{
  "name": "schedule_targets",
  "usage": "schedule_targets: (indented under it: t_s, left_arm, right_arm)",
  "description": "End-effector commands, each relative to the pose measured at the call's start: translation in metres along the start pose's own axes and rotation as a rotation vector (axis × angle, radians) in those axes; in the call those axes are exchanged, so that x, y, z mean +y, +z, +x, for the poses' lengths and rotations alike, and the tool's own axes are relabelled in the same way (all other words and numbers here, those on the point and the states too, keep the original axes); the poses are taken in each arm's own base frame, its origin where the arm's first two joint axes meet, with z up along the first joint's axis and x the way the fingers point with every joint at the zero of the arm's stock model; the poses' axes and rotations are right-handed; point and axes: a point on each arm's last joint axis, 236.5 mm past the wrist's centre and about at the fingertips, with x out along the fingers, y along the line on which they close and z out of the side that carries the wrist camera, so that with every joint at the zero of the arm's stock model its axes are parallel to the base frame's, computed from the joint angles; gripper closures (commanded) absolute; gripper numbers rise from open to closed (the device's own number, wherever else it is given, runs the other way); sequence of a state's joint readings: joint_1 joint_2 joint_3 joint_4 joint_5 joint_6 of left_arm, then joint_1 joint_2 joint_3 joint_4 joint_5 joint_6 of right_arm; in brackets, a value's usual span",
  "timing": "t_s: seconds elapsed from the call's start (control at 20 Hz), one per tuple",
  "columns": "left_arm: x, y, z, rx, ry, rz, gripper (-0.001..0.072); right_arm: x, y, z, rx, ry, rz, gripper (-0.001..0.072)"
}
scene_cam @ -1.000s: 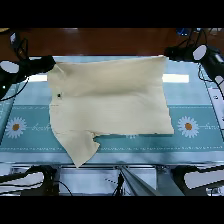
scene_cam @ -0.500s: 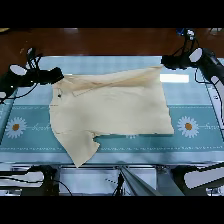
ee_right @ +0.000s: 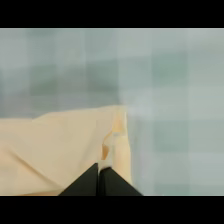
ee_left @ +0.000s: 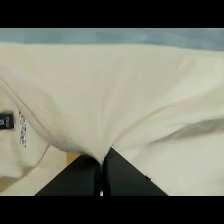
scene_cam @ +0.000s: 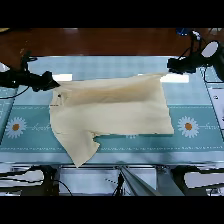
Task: Fold the shirts.
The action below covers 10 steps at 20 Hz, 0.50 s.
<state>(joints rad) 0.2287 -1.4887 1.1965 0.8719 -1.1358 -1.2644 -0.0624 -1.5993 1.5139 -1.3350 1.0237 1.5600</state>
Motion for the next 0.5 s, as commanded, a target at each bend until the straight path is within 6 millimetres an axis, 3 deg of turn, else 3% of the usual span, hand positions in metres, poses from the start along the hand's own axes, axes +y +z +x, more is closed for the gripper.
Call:
schedule_targets:
  t_s: [0.0, 0.05, 0.1, 0.15, 0.2, 0.35, 0.4, 0.45]
  left_arm:
    - [0.012, -0.026, 0.012, 0.079, 0.004, -0.04, 0.0681]
    - [0.013, -0.027, 0.013, 0.083, 0.003, -0.045, 0.0675]
    - [0.013, -0.026, 0.01, 0.079, 0.002, -0.045, 0.0581]
    - [0.012, -0.027, 0.004, 0.088, -0.005, -0.044, 0.0429]
    - [0.01, -0.028, -0.004, 0.11, -0.019, -0.044, 0.0333]
    - [0.007, -0.044, -0.049, 0.192, -0.066, -0.068, 0.0312]
    - [0.011, -0.049, -0.065, 0.188, -0.05, -0.09, 0.0313]
    - [0.023, -0.057, -0.081, 0.179, 0.001, -0.104, 0.0313]
  right_arm:
    - [0.0, -0.022, 0.009, 0.095, 0.002, 0.003, 0.069]
    - [-0.001, -0.023, 0.011, 0.098, -0.001, 0.003, 0.069]
    - [-0.002, -0.022, 0.01, 0.097, -0.004, 0.0, 0.0659]
    - [-0.005, -0.022, 0.006, 0.096, -0.012, -0.006, 0.0518]
    - [-0.007, -0.024, -0.003, 0.105, -0.013, -0.035, 0.0389]
    - [-0.028, -0.055, -0.052, 0.248, -0.07, -0.145, 0.032]
    - [-0.043, -0.073, -0.072, 0.334, -0.128, -0.183, 0.0258]
    - [-0.056, -0.083, -0.089, 0.369, -0.16, -0.154, 0.0255]
